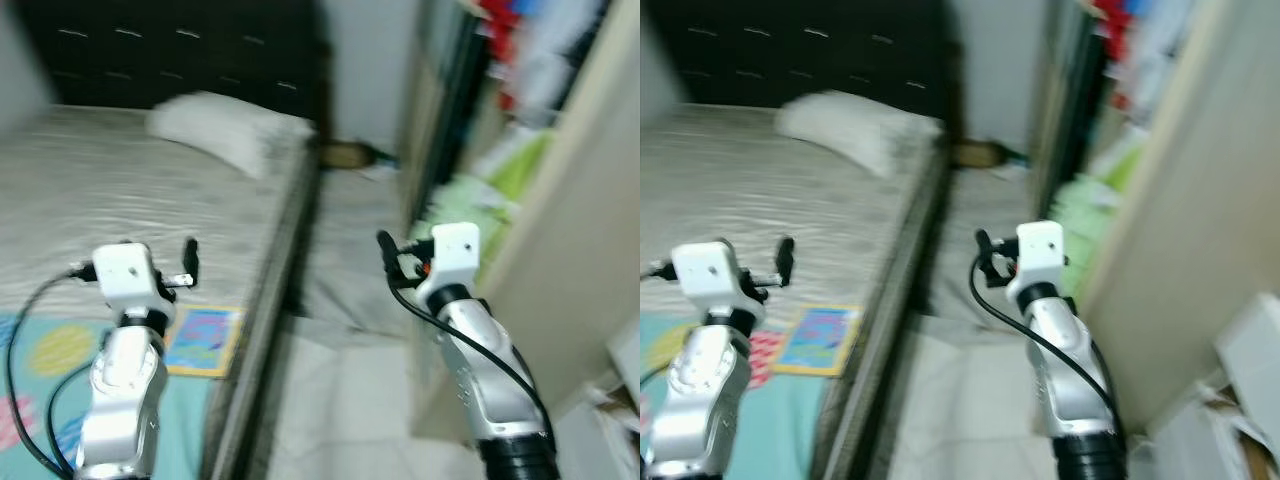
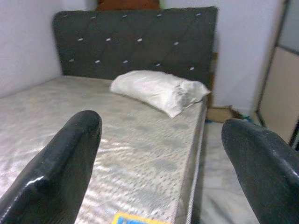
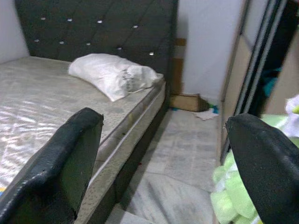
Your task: Clean up the room
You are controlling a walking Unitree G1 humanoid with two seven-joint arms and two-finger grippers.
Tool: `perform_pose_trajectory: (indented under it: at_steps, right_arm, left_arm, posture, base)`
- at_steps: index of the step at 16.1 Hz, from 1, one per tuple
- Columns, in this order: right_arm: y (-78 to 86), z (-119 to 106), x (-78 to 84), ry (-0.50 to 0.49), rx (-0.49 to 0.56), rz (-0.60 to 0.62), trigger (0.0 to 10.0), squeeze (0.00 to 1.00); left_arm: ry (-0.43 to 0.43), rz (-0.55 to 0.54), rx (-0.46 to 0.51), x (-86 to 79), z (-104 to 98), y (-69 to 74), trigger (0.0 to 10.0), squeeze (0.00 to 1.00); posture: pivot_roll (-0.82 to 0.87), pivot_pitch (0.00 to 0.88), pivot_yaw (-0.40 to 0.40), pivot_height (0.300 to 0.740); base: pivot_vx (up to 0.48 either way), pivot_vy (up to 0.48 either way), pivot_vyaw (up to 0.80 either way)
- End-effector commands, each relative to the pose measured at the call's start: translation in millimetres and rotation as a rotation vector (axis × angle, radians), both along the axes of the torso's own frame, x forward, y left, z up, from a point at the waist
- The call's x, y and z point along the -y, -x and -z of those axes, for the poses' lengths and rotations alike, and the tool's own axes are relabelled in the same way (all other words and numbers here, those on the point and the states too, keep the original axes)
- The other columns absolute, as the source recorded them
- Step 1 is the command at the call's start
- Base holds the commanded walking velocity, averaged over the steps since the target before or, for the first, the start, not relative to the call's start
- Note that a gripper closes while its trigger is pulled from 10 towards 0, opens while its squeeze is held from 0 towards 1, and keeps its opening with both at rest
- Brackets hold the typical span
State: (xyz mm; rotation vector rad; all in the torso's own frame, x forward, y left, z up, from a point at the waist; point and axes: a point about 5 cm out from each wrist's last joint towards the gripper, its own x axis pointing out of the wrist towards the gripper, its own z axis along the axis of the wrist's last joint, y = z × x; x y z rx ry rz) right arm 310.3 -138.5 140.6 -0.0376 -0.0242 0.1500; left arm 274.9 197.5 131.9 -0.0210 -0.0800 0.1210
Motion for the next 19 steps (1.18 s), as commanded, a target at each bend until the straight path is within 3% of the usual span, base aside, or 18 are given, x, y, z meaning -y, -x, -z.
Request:
perform_pose_trajectory:
  at_steps: [1, 7, 19]
  right_arm:
    - [-0.8, -1.4, 1.3, -0.007, 0.005, 0.007, 10.0, 0.00]
    - [-0.6, -1.3, 0.4, -0.008, 0.008, 0.007, 10.0, 0.00]
    - [-1.5, -1.7, -0.4, -0.013, 0.010, 0.006, 10.0, 0.00]
  left_arm:
    - [-0.007, 0.003, 0.012, -0.2, -3.0, -0.2, 10.0, 0.00]
    - [-0.008, 0.010, 0.012, 0.4, -2.8, -0.4, 10.0, 0.00]
    - [-0.009, 0.016, 0.014, 1.9, -3.4, -2.2, 10.0, 0.00]
  posture:
    - [-0.06, 0.000, -0.019, 0.740]
    - [-0.06, 0.000, -0.017, 0.740]
    - [-0.06, 0.000, -0.015, 0.740]
  base:
    - [0.000, 0.000, 0.80]
    - [0.000, 0.000, 0.53]
    - [0.000, 0.000, 0.80]
